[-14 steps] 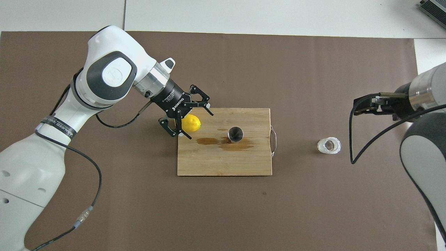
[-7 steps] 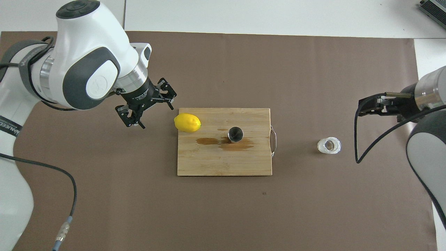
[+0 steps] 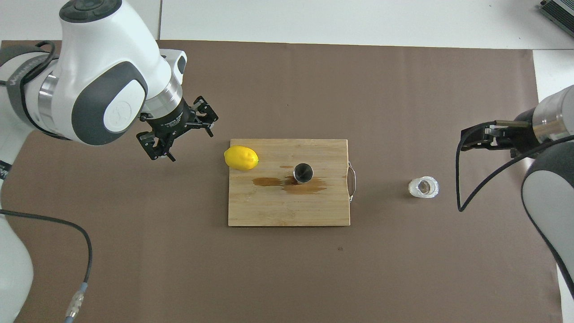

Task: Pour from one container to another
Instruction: 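Withdraw the left gripper to rest while the right gripper reaches the white cup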

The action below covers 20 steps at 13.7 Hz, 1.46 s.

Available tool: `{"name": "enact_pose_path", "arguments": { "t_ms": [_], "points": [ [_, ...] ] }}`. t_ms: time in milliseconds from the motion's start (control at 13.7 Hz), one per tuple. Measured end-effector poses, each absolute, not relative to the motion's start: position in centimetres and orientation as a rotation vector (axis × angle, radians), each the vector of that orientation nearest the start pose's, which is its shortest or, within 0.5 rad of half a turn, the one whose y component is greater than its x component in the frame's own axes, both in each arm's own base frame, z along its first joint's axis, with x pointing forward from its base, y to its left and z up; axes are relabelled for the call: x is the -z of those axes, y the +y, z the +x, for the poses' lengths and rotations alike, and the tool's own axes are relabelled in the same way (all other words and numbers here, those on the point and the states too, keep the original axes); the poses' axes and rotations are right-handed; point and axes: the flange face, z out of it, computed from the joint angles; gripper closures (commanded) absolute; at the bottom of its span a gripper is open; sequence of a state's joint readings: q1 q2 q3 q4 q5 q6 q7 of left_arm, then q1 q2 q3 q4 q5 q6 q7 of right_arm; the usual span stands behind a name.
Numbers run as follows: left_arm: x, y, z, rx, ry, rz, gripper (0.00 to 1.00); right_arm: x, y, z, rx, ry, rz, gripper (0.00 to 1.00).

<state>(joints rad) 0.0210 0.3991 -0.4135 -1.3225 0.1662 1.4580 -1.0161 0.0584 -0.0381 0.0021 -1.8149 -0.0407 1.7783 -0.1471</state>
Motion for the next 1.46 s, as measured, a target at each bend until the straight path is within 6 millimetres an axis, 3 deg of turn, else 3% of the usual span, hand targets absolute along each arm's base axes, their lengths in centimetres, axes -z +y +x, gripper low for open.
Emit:
{"name": "enact_pose_path", "arguments": {
  "t_ms": [439,585,805,1171,1463],
  "points": [
    [-51.7,-15.5,62.0,-0.23,-0.905,-2.827,0.0,-48.3,2.8,53.3,-0.026,-1.24,-2.918,0.0],
    [-51.9,-13.5,62.3,-0.237,-0.88,-2.839,0.0,-46.1,2.3,53.0,-0.013,-1.426,-2.793,0.0],
    [-52.8,-10.1,62.4,-0.243,-0.799,-2.872,0.0,-42.5,0.2,52.8,0.041,-1.624,-2.595,0.0],
    [-53.9,-6.3,61.9,-0.247,-0.681,-2.896,0.0,-37.5,-3.4,51.8,0.135,-1.772,-2.392,0.0],
    [-54.8,-2.6,61.3,-0.248,-0.606,-2.902,0.0,-34.4,-4.4,51.5,0.232,-1.849,-2.261,0.0]
  ]
}}
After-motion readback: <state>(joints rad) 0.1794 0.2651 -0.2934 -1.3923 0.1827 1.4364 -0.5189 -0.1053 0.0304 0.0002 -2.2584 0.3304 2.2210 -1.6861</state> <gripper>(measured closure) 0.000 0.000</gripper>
